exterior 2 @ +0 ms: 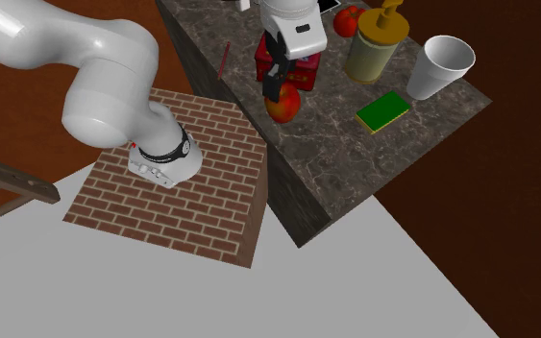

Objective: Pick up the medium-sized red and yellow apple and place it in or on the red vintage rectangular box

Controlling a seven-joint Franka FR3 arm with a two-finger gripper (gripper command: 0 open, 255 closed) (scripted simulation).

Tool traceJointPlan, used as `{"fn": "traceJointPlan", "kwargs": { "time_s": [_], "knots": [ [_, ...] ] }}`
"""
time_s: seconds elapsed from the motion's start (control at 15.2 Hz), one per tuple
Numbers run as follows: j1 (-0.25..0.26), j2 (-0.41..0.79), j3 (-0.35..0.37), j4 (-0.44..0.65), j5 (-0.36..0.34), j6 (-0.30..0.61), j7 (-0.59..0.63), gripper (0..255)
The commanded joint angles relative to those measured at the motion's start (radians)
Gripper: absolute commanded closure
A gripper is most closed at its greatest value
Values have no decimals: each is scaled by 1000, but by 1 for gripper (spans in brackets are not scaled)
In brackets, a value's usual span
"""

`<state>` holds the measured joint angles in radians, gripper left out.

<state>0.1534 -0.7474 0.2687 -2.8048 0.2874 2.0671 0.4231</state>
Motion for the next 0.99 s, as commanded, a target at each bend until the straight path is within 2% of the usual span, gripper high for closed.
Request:
{"fn": "traceJointPlan", "kwargs": {
  "time_s": [0.0, 0.2, 0.26, 0.92],
  "knots": [
    [0, 0, 0, 0, 0, 1, 0, 0],
    [0, 0, 0, 0, 0, 1, 0, 0],
    [0, 0, 0, 0, 0, 1, 0, 255],
    [-1, -7, -3, 9, -3, -16, 1, 255]
  ]
}}
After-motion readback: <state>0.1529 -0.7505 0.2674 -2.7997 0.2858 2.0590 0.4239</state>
